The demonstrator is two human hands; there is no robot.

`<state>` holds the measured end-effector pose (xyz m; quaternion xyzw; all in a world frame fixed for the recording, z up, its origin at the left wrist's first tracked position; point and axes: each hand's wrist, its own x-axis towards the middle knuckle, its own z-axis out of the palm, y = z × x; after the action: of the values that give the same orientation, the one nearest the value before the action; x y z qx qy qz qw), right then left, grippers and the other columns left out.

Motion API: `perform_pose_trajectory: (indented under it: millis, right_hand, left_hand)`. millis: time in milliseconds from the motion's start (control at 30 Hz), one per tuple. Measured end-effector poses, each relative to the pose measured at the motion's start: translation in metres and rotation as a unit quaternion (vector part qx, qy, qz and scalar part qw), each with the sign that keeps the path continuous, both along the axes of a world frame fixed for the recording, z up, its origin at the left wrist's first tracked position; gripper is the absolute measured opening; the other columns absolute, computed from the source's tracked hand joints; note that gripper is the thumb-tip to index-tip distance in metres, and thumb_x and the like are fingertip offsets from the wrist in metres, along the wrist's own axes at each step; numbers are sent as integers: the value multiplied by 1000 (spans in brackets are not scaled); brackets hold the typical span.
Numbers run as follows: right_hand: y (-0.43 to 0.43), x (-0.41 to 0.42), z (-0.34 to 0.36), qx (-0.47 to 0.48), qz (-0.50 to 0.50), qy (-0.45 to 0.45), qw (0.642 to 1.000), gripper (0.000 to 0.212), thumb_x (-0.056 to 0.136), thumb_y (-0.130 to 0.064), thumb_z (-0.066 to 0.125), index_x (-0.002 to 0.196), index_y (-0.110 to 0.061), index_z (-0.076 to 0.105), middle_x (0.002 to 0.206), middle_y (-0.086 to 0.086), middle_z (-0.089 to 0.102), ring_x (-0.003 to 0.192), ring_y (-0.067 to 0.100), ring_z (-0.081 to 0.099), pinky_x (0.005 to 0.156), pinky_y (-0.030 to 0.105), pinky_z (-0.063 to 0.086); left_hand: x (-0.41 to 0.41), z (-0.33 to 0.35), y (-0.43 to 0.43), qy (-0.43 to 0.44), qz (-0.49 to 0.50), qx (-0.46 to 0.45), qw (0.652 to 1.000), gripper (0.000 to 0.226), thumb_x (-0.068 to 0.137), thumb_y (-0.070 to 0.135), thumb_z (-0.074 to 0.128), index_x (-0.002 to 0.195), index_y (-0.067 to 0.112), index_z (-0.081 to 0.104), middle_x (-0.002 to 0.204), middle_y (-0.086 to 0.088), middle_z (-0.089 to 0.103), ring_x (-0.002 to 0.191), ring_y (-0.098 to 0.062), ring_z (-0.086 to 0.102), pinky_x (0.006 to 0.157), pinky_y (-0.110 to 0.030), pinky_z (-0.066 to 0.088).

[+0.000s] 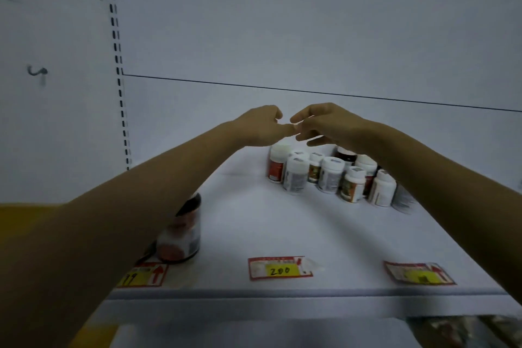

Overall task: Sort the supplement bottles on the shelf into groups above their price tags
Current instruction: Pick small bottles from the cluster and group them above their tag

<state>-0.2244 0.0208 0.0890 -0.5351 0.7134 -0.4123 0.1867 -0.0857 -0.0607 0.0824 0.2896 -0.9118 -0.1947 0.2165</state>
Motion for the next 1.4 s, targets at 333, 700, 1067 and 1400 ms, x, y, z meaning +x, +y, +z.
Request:
perform_pose_trajectory:
  millis: [333, 700, 1067, 1400]
  right_hand:
    - [54, -127, -30, 37, -17, 161, 986, 25, 89, -10, 56, 113, -5, 60, 112, 5, 60, 98, 17, 56, 82, 27, 47]
    - [23, -163, -89, 28, 11, 392, 919, 36, 85, -22, 56, 119, -9, 54, 117, 11, 60, 105, 25, 55, 80, 31, 43]
    - [20, -166, -100, -29, -7, 475, 879, 32, 85, -32, 58, 110, -14, 60, 105, 10, 63, 101, 25, 51, 76, 32, 42]
    - [62, -143, -113, -135, -7, -67, 988, 39, 82, -12, 69, 115, -19, 51, 97, -7, 61, 82, -2, 61, 67, 15, 54]
  left_hand:
    - [-122, -74, 60, 14, 19, 65, 998, 51, 90, 42, 52, 128, 9, 48, 130, -9, 56, 111, -22, 55, 93, -33, 44]
    - [-165, -156, 87, 144, 117, 157, 970, 50, 90, 32, 56, 135, 12, 42, 139, -6, 49, 126, -21, 47, 105, -32, 37]
    - [-170, -165, 74, 206, 98, 141, 963, 63, 82, 30, 67, 135, 14, 38, 137, -5, 50, 120, -17, 49, 95, -28, 42]
    - [-164, -163, 78, 213, 75, 154, 962, 56, 76, 33, 73, 124, 16, 48, 124, -3, 60, 109, -15, 58, 90, -24, 47]
